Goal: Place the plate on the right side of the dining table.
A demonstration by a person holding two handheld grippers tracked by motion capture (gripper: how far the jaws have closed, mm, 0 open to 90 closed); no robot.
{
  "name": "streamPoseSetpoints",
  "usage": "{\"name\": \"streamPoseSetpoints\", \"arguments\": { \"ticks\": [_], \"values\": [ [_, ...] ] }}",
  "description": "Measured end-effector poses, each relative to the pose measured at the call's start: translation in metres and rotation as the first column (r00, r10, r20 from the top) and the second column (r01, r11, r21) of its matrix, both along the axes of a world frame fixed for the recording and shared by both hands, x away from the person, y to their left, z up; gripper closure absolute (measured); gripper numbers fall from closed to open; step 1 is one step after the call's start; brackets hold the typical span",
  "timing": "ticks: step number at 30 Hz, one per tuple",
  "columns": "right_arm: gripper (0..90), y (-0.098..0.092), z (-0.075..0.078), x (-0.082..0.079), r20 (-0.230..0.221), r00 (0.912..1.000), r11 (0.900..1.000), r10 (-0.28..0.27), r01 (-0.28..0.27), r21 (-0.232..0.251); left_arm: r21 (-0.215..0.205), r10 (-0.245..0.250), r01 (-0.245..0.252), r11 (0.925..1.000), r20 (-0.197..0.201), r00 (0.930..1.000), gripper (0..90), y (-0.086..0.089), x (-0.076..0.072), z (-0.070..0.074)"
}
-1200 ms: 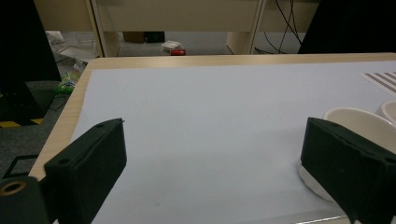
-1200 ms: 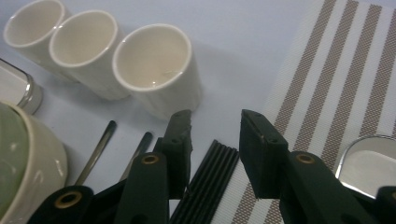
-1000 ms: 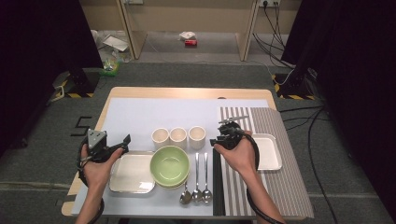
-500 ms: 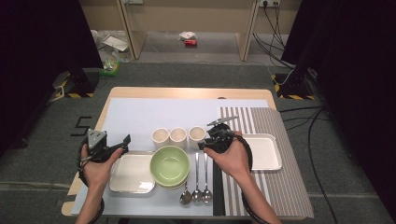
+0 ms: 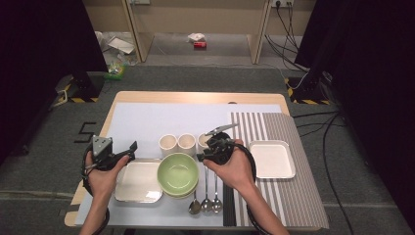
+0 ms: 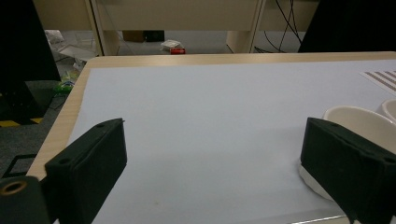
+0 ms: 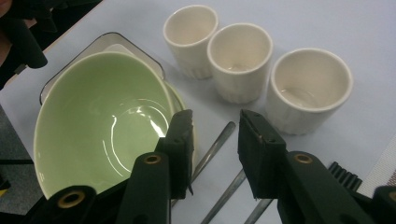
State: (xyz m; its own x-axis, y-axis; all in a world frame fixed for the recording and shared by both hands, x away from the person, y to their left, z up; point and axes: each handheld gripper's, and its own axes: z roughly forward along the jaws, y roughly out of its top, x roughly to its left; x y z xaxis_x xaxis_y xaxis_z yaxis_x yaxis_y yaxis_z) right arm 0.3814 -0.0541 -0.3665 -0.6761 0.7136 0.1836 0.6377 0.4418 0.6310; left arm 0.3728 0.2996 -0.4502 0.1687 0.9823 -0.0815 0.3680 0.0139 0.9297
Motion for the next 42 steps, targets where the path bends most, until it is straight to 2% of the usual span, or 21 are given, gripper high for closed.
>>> {"name": "streamPoseSetpoints", "arguments": {
  "ticks": [6, 18, 24, 42],
  "values": [
    [67.2, 0.010, -0.001, -0.003, -0.001, 0.9996, 1.000, 0.027, -0.027, -0.007, 0.002, 0.007, -0.007, 1.0000, 0.003, 1.0000, 6.0, 0.001, 0.000, 0.001],
    [76.1, 0.023, -0.007, -0.003, -0.033, 0.9978, 0.998, 0.057, -0.058, -0.024, 0.002, 0.007, -0.007, 1.0000, 0.001, 1.0000, 6.0, 0.002, 0.000, 0.001],
    [79.1, 0.027, -0.010, -0.003, -0.052, 0.9971, 0.998, 0.056, -0.057, -0.032, 0.002, 0.006, -0.006, 1.0000, 0.000, 1.0000, 6.1, 0.002, -0.001, 0.001],
    [82.4, 0.035, -0.015, -0.001, -0.047, 0.9977, 0.994, 0.049, -0.054, -0.100, -0.001, 0.006, -0.006, 1.0000, 0.000, 1.0000, 6.5, 0.003, 0.000, 0.001]
  ]
}}
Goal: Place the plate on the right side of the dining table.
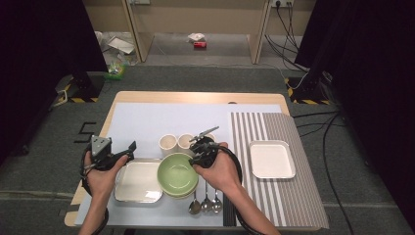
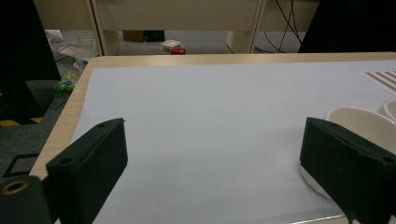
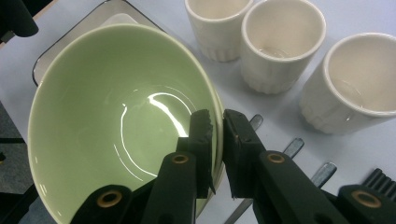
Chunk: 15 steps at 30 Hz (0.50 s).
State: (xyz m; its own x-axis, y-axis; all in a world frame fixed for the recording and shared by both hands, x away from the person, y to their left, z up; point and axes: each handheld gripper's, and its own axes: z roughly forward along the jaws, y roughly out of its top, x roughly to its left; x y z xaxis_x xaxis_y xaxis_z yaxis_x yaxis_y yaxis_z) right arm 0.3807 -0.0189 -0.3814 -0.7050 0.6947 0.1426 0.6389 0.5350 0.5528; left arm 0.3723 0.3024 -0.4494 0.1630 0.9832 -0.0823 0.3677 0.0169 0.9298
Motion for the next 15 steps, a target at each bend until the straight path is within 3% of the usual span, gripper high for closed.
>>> {"name": "streamPoseSetpoints", "arguments": {
  "ticks": [15],
  "values": [
    [86.7, 0.0065, -0.0020, -0.0037, 0.033, 0.9994, 0.999, -0.010, 0.011, -0.047, 0.005, 0.000, 0.000, 1.0000, -0.002, 1.0000, 6.7, 0.0008, 0.0003, -0.0006]
  ]
}}
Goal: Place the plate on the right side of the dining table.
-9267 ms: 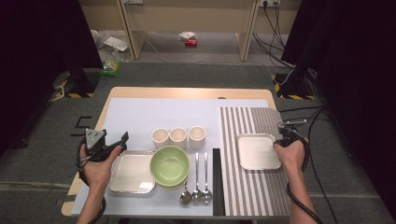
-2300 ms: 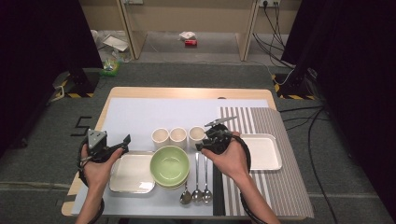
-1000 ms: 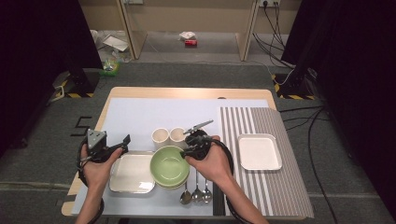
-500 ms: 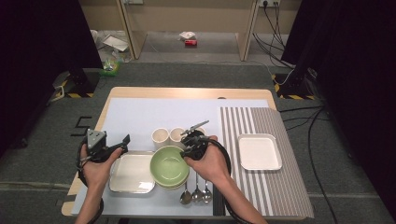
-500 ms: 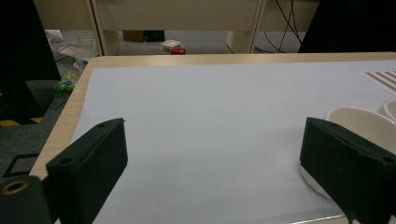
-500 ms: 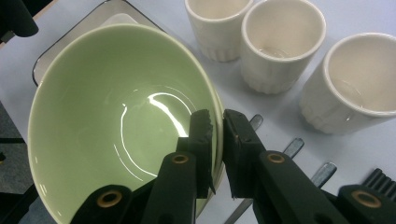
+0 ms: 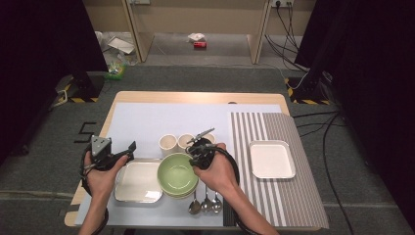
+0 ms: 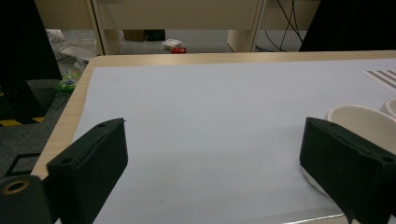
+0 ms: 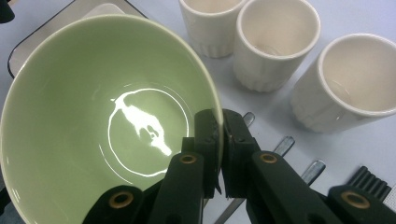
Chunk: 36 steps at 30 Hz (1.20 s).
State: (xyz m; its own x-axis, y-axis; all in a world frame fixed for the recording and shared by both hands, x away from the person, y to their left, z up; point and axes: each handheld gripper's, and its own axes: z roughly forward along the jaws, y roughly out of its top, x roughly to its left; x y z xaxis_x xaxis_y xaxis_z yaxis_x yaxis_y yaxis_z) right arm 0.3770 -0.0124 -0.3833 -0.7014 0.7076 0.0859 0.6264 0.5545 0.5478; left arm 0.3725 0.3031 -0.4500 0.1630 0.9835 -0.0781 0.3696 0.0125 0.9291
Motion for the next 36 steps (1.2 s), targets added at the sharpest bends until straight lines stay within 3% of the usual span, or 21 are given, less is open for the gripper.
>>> {"name": "streamPoseSetpoints", "arguments": {
  "ticks": [3, 8, 15, 36],
  "values": [
    [86.8, 0.000, 0.000, -0.001, 0.005, 1.0000, 1.000, 0.005, -0.005, -0.007, 0.004, 0.000, 0.000, 1.0000, -0.002, 1.0000, 6.7, 0.000, 0.000, 0.000],
    [86.9, 0.001, 0.001, -0.004, 0.058, 0.9980, 0.999, 0.027, -0.026, -0.020, -0.001, 0.002, -0.002, 1.0000, 0.001, 1.0000, 6.7, 0.000, 0.000, 0.000],
    [86.9, 0.001, 0.002, -0.007, 0.080, 0.9964, 1.000, 0.028, -0.027, -0.016, 0.002, 0.005, -0.005, 1.0000, 0.000, 1.0000, 6.7, 0.000, -0.001, 0.001],
    [87.0, -0.006, 0.023, -0.012, 0.146, 0.9889, 0.998, 0.028, -0.037, 0.059, 0.000, 0.010, -0.010, 0.9999, 0.001, 0.9999, 6.7, 0.002, 0.000, 0.000]
  ]
}}
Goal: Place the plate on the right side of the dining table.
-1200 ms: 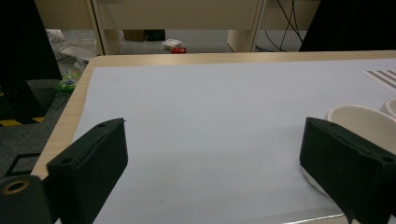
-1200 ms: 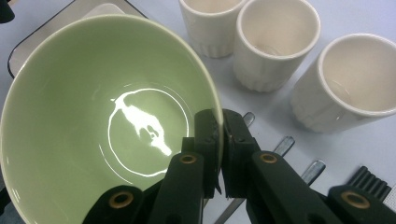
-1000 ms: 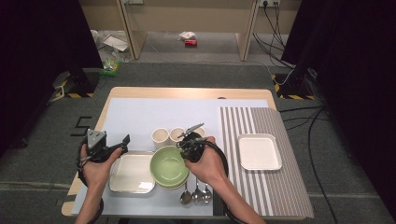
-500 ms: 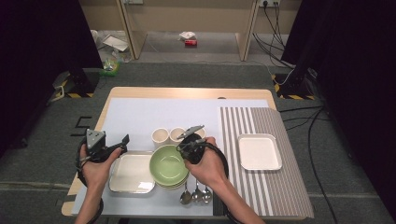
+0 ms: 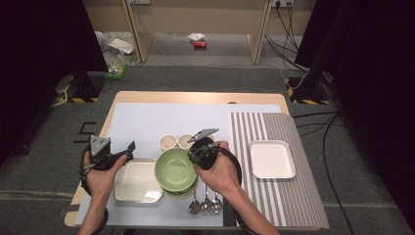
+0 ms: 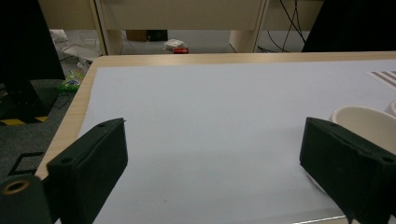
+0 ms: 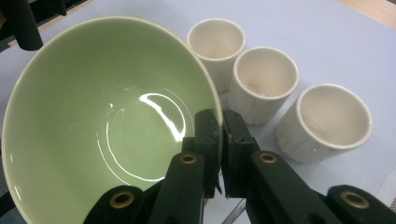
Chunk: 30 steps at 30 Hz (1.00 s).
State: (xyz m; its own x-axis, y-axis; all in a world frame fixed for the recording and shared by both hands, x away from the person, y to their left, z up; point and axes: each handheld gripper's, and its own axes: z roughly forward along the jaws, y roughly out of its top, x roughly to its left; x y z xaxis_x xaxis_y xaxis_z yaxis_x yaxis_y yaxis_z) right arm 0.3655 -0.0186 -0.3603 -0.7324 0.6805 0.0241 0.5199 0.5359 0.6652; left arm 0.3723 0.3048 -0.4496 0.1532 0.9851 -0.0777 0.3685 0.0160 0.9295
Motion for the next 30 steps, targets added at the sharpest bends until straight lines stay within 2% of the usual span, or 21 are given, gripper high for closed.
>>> {"name": "streamPoseSetpoints", "arguments": {
  "ticks": [20, 21, 30],
  "values": [
    [87.0, -0.024, 0.015, 0.012, 0.014, 0.9978, 0.997, -0.065, 0.064, 0.038, -0.005, 0.003, -0.003, 1.0000, 0.001, 1.0000, 6.6, 0.000, 0.000, 0.000],
    [87.0, -0.025, 0.015, 0.013, 0.025, 0.9978, 0.997, -0.061, 0.060, 0.040, -0.004, 0.002, -0.002, 1.0000, -0.002, 1.0000, 6.6, 0.000, 0.000, 0.000],
    [87.0, -0.036, 0.018, 0.019, 0.018, 0.9947, 0.994, -0.101, 0.100, 0.047, -0.003, 0.004, -0.004, 1.0000, 0.000, 1.0000, 6.7, 0.001, 0.000, 0.000]
  ]
}}
